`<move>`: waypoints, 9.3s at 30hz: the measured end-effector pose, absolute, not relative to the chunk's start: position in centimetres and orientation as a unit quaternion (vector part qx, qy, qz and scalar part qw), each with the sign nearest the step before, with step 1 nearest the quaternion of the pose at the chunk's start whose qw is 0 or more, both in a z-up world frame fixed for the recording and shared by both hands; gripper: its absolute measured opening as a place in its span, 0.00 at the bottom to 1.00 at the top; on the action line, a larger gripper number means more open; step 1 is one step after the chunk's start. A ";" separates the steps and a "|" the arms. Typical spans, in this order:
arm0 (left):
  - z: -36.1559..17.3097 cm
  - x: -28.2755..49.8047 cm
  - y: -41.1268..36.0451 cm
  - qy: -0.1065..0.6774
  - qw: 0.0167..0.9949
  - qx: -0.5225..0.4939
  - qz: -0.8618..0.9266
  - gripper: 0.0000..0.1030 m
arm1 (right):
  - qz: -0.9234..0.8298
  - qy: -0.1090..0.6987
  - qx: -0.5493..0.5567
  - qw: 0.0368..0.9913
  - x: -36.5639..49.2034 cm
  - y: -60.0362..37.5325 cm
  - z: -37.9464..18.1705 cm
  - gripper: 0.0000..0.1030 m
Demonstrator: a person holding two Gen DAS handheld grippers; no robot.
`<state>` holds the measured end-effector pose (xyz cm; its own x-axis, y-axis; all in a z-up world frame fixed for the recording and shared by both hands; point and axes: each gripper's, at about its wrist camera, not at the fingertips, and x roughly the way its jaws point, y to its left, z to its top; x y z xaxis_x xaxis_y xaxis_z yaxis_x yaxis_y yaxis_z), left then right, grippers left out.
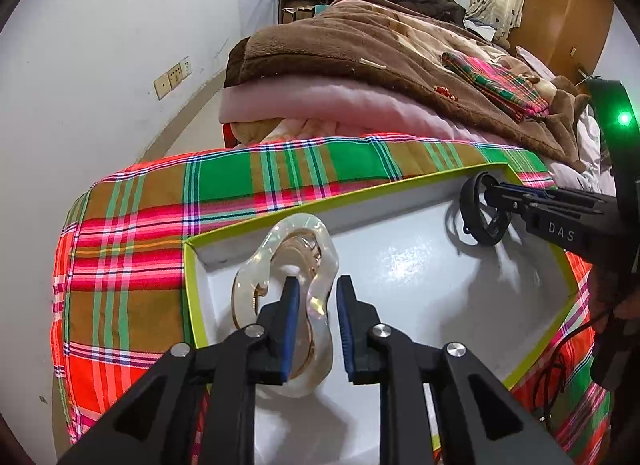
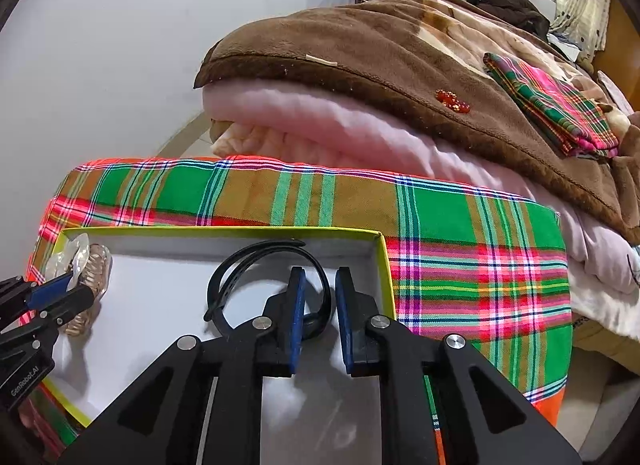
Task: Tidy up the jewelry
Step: 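Open the right tool to drop the band while the left tool releases the claw clip in the box, then withdraw both tools from the box back toward the remaining jewelry, then grasp the rhinestone hair clip with the right tool while the left tool grasps the brown bead bracelet, then carry the rhinestone clip with the right tool while the left tool carries the bead bracelet to the box, then open the right tool over the box while the left tool releases the bead bracelet inside, then withdraw both tools from the box toward the coil hair ties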
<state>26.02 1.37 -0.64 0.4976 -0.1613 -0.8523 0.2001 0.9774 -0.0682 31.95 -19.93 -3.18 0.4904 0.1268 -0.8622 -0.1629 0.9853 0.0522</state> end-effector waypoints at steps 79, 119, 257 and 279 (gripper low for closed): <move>-1.6 8.5 6.4 0.443 0.890 -0.058 -0.091 0.51 | 0.180 0.418 -0.065 0.888 7.2 -19.7 -5.1 0.15; -2.9 12.3 1.1 0.463 0.879 0.053 -0.103 0.22 | 0.200 0.393 -0.010 0.898 5.9 -21.4 -3.5 0.11; 1.2 16.3 2.0 0.441 0.890 -0.022 -0.108 0.45 | 0.260 0.431 -0.040 0.863 26.1 -13.2 0.8 0.44; 0.0 9.5 1.0 0.439 0.883 -0.053 -0.155 0.46 | 0.234 0.376 -0.021 0.896 15.3 -20.5 2.0 0.44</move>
<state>9.50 0.95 -0.02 0.5669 -0.3212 -0.7586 0.2274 0.9461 -0.2306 15.34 -20.49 2.01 0.6079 0.4044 -0.6833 -0.4358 0.8893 0.1386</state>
